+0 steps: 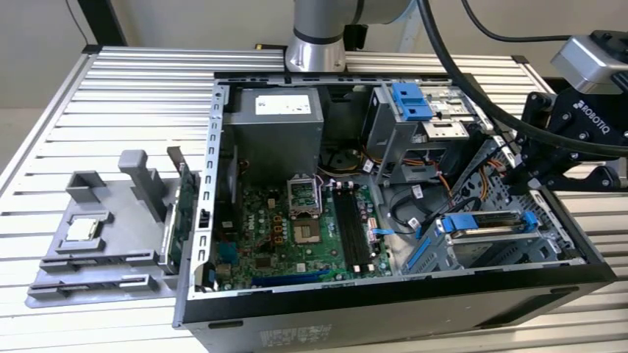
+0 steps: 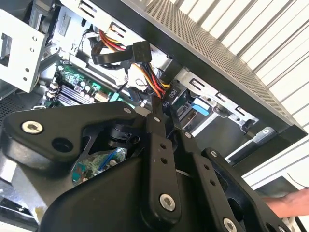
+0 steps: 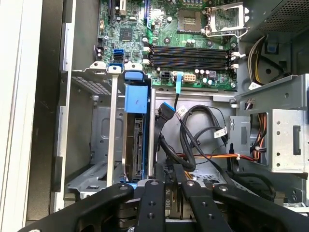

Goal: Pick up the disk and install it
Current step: 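Insert the first disk wire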

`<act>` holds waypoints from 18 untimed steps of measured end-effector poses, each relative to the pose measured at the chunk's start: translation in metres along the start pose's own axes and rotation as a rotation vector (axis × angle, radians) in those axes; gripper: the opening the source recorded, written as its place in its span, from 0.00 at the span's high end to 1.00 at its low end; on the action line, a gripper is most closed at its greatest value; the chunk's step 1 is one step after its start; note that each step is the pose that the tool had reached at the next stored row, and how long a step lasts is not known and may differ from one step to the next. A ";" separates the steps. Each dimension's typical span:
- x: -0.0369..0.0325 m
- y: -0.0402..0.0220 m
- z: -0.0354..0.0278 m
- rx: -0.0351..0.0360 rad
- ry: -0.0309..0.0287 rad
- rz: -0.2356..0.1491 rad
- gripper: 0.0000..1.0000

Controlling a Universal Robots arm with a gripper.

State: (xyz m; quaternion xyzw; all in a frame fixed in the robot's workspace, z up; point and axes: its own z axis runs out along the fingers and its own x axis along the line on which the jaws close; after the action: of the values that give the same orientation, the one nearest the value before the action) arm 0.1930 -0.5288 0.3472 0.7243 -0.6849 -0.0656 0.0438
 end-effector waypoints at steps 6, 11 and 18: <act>-0.0002 0.0030 0.0005 0.0000 -0.0001 0.000 1.00; -0.0003 0.0122 0.0019 0.0010 -0.0002 0.000 1.00; 0.0016 0.0177 0.0027 0.0043 -0.0020 0.000 1.00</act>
State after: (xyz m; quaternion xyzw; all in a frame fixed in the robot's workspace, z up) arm 0.1752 -0.5313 0.3472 0.7244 -0.6850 -0.0648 0.0415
